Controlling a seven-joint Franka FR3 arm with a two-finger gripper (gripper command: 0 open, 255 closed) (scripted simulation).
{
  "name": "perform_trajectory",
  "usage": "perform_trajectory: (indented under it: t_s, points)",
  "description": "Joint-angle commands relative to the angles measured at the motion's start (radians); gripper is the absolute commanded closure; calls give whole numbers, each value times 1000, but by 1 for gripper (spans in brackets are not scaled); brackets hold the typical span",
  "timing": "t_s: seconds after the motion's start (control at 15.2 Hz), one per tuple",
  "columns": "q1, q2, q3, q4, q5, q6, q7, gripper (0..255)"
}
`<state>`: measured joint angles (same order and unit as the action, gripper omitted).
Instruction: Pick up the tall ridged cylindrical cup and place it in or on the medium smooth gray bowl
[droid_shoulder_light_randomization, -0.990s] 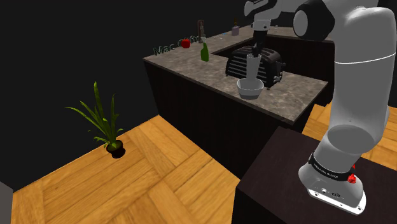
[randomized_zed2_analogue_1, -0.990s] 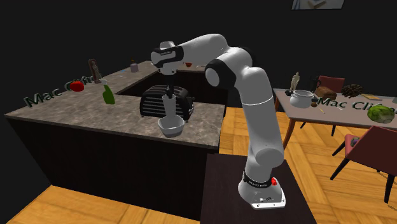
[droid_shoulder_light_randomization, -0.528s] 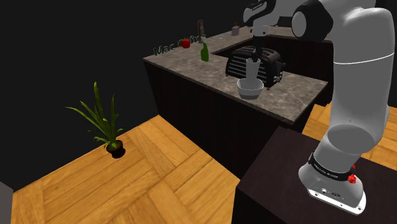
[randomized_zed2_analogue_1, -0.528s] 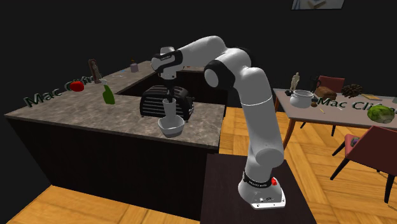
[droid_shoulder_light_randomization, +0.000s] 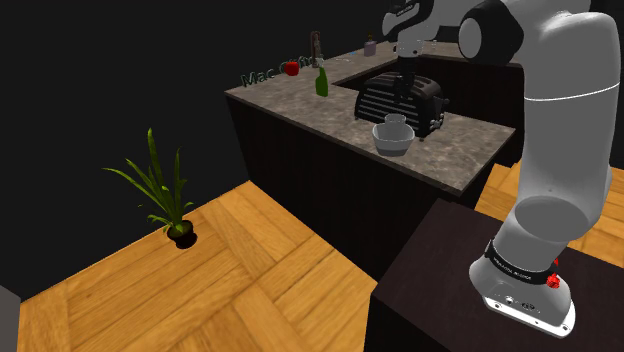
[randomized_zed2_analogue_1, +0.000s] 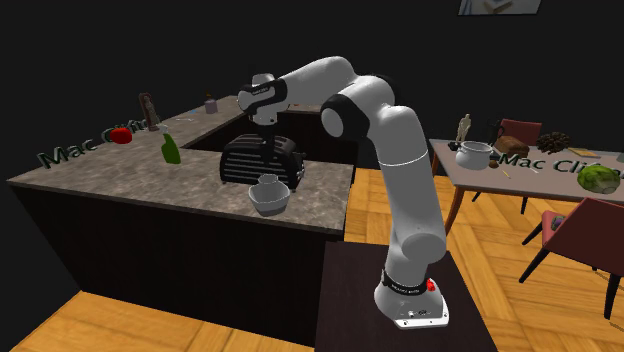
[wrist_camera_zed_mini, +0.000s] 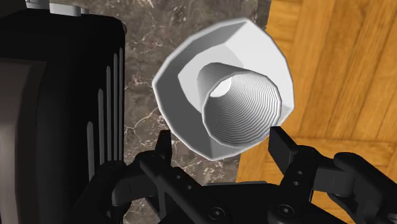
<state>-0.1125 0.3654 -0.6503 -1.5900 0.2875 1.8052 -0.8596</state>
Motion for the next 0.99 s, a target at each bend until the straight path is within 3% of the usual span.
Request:
perform_trajectory:
  t_s: [0.0,0.13,0.4,0.92]
  points:
    - [0,0,0,0,0,0,0,0]
    - [0,0,0,0,0,0,0,0]
    - [-21,1,-7,129,-6,-127,9,0]
    - [-21,1,-7,129,-6,-127,9,0]
